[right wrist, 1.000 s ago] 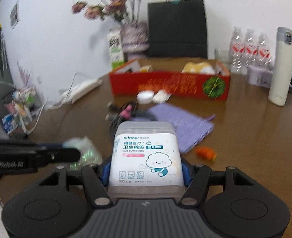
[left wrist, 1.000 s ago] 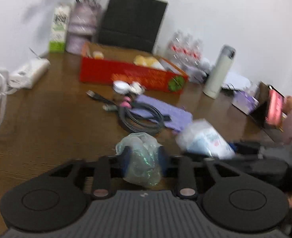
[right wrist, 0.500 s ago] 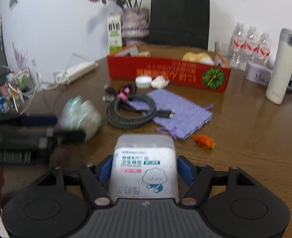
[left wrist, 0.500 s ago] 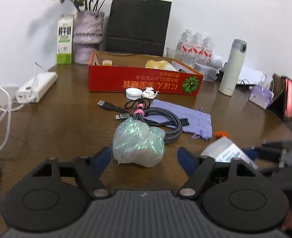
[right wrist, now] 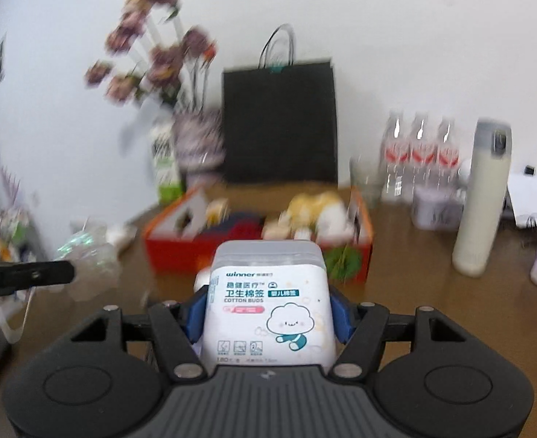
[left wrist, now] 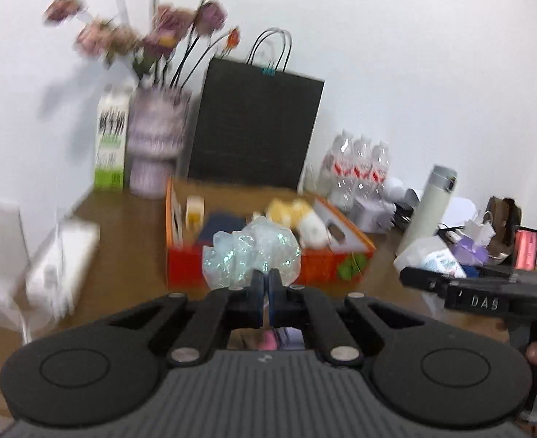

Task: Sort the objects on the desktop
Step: 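Carry the plastic bag and cotton-buds box into the cardboard box and open both tools, then move both open tools back over the black cable and purple pouch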

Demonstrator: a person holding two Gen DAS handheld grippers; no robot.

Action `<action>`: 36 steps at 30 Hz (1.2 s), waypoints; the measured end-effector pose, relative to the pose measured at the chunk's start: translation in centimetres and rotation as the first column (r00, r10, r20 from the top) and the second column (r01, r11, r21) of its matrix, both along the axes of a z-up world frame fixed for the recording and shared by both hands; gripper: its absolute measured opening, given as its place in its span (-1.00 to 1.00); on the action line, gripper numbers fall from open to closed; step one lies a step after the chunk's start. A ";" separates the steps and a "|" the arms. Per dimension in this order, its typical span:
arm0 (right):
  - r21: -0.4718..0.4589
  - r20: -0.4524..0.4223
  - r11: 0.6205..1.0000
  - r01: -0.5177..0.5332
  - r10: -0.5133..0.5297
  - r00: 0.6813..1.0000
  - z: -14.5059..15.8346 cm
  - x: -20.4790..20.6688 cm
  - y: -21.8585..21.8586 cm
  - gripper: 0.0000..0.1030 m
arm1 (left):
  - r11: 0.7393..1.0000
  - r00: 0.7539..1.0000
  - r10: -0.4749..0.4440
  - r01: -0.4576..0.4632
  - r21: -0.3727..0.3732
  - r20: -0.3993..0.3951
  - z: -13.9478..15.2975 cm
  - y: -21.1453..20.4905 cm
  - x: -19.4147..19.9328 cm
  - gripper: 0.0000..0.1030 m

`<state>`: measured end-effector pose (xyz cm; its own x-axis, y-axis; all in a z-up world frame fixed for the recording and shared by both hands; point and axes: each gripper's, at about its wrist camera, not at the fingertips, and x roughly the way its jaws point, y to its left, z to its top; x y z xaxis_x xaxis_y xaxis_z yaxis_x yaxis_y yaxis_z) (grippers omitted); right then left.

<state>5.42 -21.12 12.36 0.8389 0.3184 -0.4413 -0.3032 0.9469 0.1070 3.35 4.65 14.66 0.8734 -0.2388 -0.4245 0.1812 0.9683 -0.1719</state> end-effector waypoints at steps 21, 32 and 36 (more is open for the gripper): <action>-0.162 -0.278 0.979 0.127 -0.168 0.946 -3.9 25.2 3.2 0.32 | 0.972 0.967 0.167 -0.128 0.198 -0.194 -2.3 -1.3 21.1 0.49; 0.001 -0.153 0.994 0.114 -0.112 0.982 -1.4 13.8 1.4 0.43 | 0.974 0.968 0.196 -0.210 -0.082 -0.153 -4.2 -2.2 3.2 0.81; 0.023 -0.122 0.998 0.064 -0.061 0.991 -2.5 7.0 1.9 0.62 | 0.984 0.975 0.177 -0.179 -0.002 -0.132 -6.0 -3.4 -0.6 0.90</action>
<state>12.43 -19.26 9.91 0.7986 0.2801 -0.5327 -0.2267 0.9599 0.1649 2.74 1.22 8.69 0.8396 -0.0913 -0.5355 -0.0187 0.9804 -0.1963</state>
